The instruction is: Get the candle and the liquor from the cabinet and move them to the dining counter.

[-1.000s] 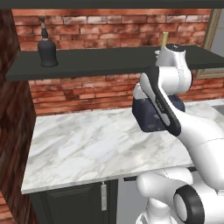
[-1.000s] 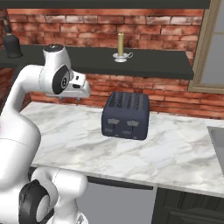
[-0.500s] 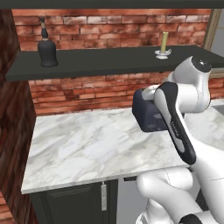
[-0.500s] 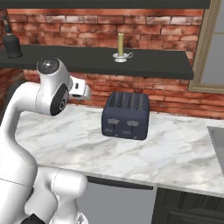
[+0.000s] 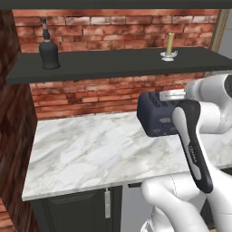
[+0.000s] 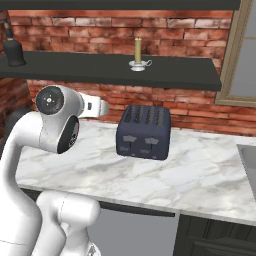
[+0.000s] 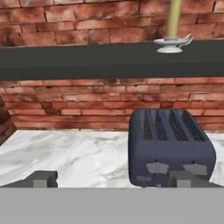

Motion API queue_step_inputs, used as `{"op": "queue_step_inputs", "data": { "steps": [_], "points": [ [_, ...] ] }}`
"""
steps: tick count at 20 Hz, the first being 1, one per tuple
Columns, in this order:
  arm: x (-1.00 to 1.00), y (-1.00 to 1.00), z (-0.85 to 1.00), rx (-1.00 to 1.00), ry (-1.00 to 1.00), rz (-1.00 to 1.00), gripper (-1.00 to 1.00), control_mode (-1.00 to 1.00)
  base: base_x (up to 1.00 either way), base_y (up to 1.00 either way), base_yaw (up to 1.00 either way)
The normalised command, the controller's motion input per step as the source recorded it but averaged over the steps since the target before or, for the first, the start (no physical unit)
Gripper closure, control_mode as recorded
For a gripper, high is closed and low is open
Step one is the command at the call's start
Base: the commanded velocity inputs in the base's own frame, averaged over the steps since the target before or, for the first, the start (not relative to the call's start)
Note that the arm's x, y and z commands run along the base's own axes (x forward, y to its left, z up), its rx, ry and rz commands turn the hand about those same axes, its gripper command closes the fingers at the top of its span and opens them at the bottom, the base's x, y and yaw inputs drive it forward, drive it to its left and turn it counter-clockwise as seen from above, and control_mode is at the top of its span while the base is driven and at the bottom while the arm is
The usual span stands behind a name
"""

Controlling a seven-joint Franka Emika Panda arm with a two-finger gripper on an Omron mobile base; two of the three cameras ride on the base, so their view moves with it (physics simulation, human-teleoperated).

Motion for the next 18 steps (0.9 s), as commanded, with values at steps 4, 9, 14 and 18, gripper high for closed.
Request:
{"op": "queue_step_inputs", "data": {
  "steps": [4, 9, 14, 18],
  "points": [
    [-0.14, -0.28, 0.43, 0.00, -0.18, -0.09, -1.00, -1.00, 0.00, 0.00, 0.00],
    [-0.01, -0.26, 0.46, 0.00, -0.06, -0.08, -1.00, -1.00, 0.00, 0.00, 0.00],
    [0.00, -0.20, 0.45, 0.00, 0.00, -0.10, -1.00, -1.00, 0.00, 0.00, 0.00],
    [0.03, -0.17, 0.43, 0.00, 0.08, -0.13, -1.00, -1.00, 0.00, 0.00, 0.00]
  ]
}}
